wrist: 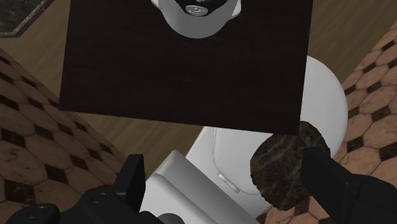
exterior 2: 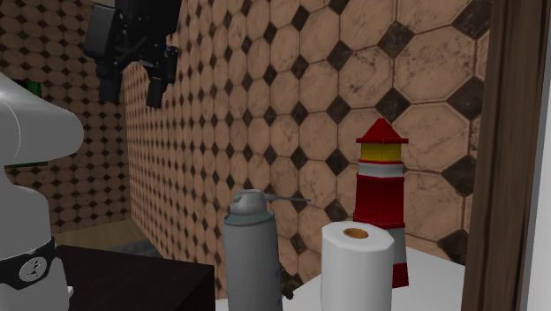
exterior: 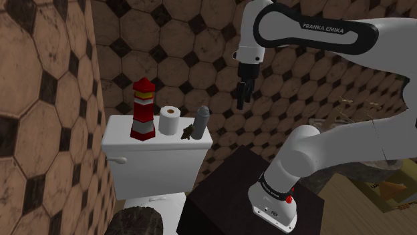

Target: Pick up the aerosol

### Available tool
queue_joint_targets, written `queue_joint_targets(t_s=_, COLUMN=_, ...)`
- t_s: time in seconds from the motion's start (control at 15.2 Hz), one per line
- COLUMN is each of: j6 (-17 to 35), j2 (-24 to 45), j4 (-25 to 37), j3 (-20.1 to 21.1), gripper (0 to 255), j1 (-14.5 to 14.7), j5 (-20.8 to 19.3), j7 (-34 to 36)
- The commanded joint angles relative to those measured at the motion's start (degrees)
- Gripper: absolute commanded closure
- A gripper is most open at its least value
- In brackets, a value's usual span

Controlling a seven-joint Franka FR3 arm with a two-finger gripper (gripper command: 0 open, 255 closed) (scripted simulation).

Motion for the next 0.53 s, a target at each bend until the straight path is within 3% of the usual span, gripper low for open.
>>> queue_joint_targets(t_s=0.0, j6=0.0, j2=0.0, j4=0.0, j3=0.0, gripper=0, j1=0.0, j5=0.0, j7=0.0)
queue_joint_targets(t_s=0.46, j6=10.2, j2=15.9, j4=5.3, j3=-3.0, gripper=0, j1=0.7, j5=-0.4, j7=-7.0)
